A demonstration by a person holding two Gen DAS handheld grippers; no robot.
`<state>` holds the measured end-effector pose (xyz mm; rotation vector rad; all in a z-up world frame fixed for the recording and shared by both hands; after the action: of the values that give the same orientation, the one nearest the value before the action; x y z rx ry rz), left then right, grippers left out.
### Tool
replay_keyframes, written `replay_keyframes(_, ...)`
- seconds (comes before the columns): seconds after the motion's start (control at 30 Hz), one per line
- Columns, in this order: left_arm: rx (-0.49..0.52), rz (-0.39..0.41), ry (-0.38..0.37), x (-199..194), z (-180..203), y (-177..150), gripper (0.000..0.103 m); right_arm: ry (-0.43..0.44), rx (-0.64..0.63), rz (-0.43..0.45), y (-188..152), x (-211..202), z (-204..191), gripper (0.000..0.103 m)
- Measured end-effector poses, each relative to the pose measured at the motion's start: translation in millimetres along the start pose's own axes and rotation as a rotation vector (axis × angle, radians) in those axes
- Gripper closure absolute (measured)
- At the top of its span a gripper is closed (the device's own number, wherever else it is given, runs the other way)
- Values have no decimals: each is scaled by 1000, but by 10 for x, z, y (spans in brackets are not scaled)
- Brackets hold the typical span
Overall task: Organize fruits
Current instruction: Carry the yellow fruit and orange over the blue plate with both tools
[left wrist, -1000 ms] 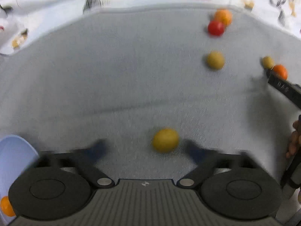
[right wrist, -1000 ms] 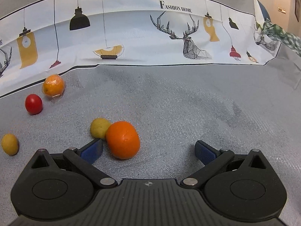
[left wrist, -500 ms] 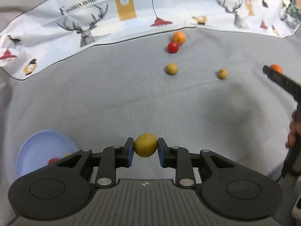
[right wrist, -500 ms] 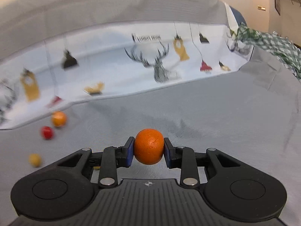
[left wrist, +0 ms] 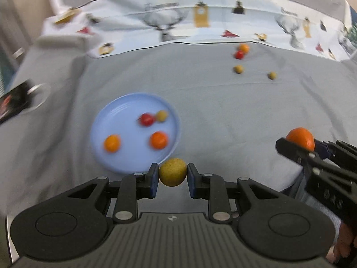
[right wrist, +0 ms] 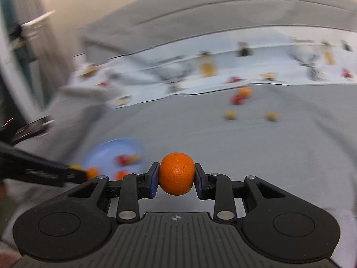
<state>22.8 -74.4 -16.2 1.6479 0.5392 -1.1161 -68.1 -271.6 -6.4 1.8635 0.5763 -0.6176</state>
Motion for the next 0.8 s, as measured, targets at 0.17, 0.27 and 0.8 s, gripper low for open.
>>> replay_keyframes(0.17, -78, 57, 24, -293, -329, -372, 74, 87, -145, -19, -87, -190, -578, 70)
replay_keyframes(0.27, -118, 64, -4, -377, -439, -519, 74, 72, -202, -18, -120, -260, -758, 70)
replay_keyframes(0.8, -181, 129, -86, -505, -746, -700, 74, -5, -261, -25, -170, -332, -1119, 70)
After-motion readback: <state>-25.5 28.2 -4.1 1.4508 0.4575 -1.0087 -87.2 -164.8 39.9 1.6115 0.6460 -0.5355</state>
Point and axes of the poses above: each gripper's, at about its wrist camera, not at the fingertips, and x roughly the way its jaws point, z to its right, y to its top, the point moved 1 cm from there along x, roughly the way its jaws point, and after that the axes turned 2 degrees about -y, right-handed, at the moved point
